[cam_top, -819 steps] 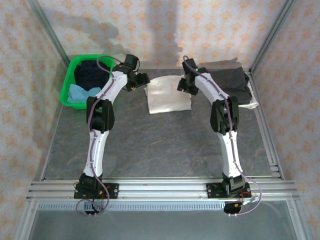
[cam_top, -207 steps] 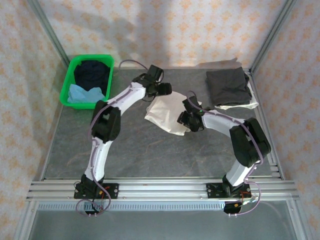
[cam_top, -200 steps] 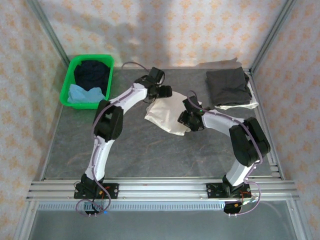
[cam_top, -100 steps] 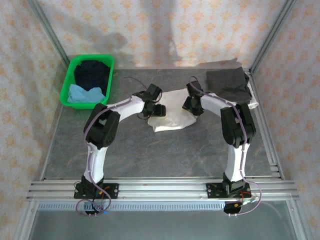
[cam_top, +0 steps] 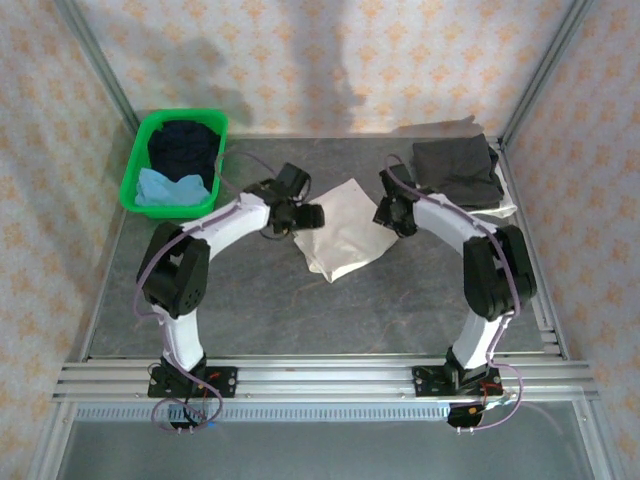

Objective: Fold and stack the t-shirts

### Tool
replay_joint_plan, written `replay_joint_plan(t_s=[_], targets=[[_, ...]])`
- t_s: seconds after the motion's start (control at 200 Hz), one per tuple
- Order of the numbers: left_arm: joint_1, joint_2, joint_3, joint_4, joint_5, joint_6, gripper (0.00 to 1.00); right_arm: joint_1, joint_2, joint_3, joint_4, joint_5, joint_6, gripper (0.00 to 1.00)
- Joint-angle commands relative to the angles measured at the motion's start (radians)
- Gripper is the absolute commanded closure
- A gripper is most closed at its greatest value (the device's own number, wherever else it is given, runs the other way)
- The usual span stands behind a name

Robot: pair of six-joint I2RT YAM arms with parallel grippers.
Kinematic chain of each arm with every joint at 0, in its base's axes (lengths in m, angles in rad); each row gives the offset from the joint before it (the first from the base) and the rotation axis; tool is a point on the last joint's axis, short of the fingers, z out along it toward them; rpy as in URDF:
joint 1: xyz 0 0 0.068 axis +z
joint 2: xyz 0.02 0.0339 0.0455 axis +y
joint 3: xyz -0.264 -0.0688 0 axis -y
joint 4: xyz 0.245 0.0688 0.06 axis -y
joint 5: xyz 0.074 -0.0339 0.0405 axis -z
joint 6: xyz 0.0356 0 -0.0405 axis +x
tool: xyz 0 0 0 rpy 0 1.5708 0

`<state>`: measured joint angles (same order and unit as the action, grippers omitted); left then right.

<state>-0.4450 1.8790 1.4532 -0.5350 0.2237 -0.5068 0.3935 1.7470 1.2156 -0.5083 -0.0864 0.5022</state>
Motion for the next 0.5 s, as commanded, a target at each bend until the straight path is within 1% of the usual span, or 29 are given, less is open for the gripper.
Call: replay_joint_plan(t_s=[0.0, 0.055, 0.115, 0.195, 0.29, 0.39, 0.44, 0.495], targets=[[0.043, 0.095, 0.141, -0.073, -0.037, 0.081, 0.21, 0.096, -0.010, -0.081, 0.103, -0.079, 0.084, 0.47], [0.060, 0.174, 0.232, -0.109, -0.026, 0.094, 0.21, 0.114, 0.000, -0.112, 0.138, -0.122, 0.118, 0.47], [0.071, 0.255, 0.325, -0.146, -0.023, 0.116, 0.21, 0.130, 0.003, -0.142, 0.159, -0.137, 0.148, 0.48], [0.076, 0.339, 0.411, -0.163, -0.012, 0.130, 0.21, 0.137, -0.015, -0.172, 0.150, -0.112, 0.172, 0.47], [0.078, 0.419, 0.495, -0.177, 0.028, 0.143, 0.21, 0.137, -0.052, -0.203, 0.131, -0.076, 0.196, 0.42], [0.078, 0.473, 0.541, -0.184, 0.085, 0.149, 0.21, 0.138, -0.095, -0.249, 0.133, -0.050, 0.228, 0.37], [0.084, 0.480, 0.530, -0.170, 0.131, 0.145, 0.21, 0.138, -0.109, -0.292, 0.192, -0.053, 0.251, 0.35], [0.094, 0.464, 0.480, -0.125, 0.172, 0.121, 0.23, 0.138, -0.110, -0.325, 0.264, -0.092, 0.271, 0.34]])
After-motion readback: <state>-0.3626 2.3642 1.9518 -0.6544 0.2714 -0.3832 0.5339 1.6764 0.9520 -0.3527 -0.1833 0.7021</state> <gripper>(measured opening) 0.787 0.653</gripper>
